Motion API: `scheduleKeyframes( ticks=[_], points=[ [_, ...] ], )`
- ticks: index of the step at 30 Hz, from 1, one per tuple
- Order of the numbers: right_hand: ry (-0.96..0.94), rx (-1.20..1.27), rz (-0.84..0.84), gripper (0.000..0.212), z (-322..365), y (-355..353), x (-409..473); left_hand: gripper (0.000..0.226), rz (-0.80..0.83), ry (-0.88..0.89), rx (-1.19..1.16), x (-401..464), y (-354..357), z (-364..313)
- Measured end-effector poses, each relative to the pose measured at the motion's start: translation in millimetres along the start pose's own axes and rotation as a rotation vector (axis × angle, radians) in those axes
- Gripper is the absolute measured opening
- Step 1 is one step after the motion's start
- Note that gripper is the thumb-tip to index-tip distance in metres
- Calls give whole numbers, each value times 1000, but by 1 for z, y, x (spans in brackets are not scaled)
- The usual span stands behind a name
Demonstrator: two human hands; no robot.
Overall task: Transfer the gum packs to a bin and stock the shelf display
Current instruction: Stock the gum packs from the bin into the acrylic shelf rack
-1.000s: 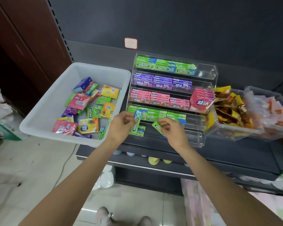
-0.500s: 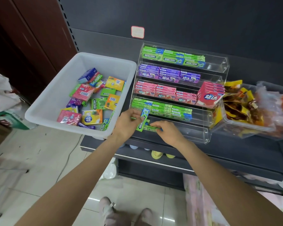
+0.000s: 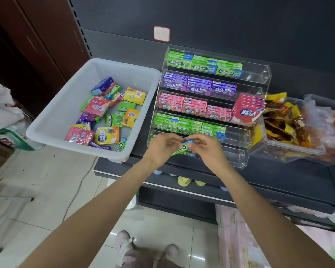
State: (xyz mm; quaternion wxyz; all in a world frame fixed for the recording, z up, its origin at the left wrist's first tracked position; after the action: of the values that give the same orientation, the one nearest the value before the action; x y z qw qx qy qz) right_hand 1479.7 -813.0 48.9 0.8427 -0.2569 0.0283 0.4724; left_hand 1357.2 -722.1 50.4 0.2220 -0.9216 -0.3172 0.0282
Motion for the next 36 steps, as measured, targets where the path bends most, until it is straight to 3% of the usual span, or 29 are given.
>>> scheduleKeyframes(
  ticks=[5, 13, 26, 31, 36],
  points=[
    [91, 49, -235, 17, -19, -18, 4, 37, 35, 104, 625, -10, -2, 16],
    [133, -15, -343, 13, -34, -7, 5, 61, 261, 96, 1054, -23, 1, 37],
    [88, -402, -422, 19, -26, 25, 16, 56, 231, 70, 1060, -20, -4, 32],
    [69, -347, -366, 29, -19, 33, 15, 59, 237, 69, 1063, -20, -4, 34],
    [107, -542, -324, 38, -16, 35, 7, 58, 233, 70, 1067, -20, -4, 34]
  ],
)
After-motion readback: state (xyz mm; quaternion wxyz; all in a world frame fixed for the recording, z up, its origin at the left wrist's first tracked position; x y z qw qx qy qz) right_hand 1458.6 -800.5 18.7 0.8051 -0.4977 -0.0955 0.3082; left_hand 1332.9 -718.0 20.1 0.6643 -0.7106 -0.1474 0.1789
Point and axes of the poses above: each hand's wrist, its own x-axis towards the middle knuckle, its own y-axis out of the palm, z = x × y, the point moved 5 cm from there along x, towards the middle knuckle, and after that the axes turned 13 degrees about y, right-handed, at the moved point
